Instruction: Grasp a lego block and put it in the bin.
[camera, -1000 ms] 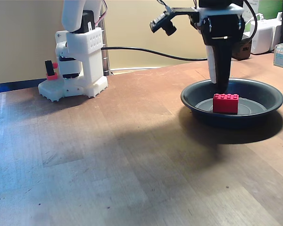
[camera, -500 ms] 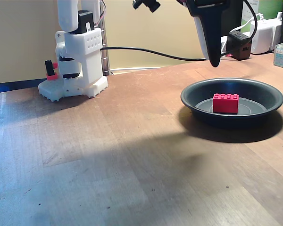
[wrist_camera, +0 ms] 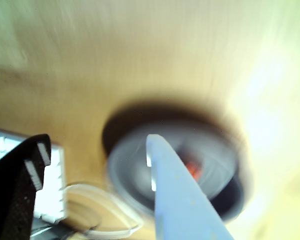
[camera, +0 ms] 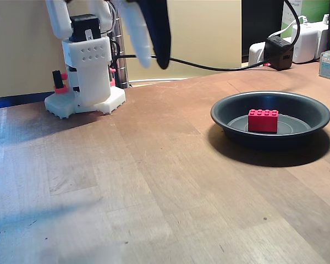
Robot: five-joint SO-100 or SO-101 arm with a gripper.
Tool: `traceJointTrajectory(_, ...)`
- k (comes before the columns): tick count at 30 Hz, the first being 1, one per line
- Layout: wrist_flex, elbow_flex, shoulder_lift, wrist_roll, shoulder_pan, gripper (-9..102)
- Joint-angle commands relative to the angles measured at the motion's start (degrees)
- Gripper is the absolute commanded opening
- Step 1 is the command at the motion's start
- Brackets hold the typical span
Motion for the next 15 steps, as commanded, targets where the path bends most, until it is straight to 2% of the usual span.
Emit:
traceJointTrajectory(1,-2.02,5.19,5.36,-5.01,3.43,19)
traceJointTrajectory(4,-4.66,10.63,9.23,-7.65,6.86,16)
traceJointTrajectory(10,-13.1,24.7,17.31,-13.62,14.15,-1)
traceJointTrajectory(15,-23.12,37.0,23.73,-17.58,19.16,0)
